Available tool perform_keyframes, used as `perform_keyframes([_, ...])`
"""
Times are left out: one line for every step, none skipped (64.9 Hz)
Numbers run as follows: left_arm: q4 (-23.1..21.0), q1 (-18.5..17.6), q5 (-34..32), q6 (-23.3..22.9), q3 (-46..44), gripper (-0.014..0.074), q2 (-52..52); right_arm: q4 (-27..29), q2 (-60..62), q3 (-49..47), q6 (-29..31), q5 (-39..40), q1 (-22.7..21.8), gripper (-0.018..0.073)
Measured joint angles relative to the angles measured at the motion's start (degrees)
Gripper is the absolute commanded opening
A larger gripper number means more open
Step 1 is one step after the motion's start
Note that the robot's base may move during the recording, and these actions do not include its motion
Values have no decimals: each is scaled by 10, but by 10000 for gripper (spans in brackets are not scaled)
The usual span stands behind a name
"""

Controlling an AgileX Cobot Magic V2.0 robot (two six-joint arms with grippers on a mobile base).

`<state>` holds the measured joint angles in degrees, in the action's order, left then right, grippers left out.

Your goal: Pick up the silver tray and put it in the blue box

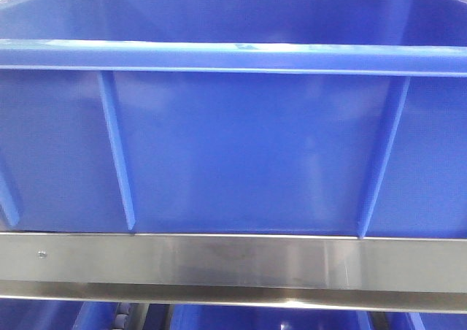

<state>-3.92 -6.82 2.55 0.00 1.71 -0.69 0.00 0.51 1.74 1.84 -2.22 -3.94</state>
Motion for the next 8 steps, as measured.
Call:
perform_keyframes([0,0,0,0,0,-96,0,0,0,0,0,0,0,57])
perform_keyframes([0,0,0,0,0,-96,0,0,0,0,0,0,0,57])
perform_keyframes([0,0,0,0,0,-96,0,0,0,0,0,0,0,57])
perform_keyframes([0,0,0,0,0,-97,0,0,0,0,0,0,0,57])
perform_keyframes([0,0,0,0,0,-96,0,0,0,0,0,0,0,57])
perform_keyframes([0,0,0,0,0,-96,0,0,0,0,0,0,0,57])
perform_keyframes([0,0,0,0,0,-96,0,0,0,0,0,0,0,57])
perform_keyframes([0,0,0,0,0,-96,0,0,0,0,0,0,0,57])
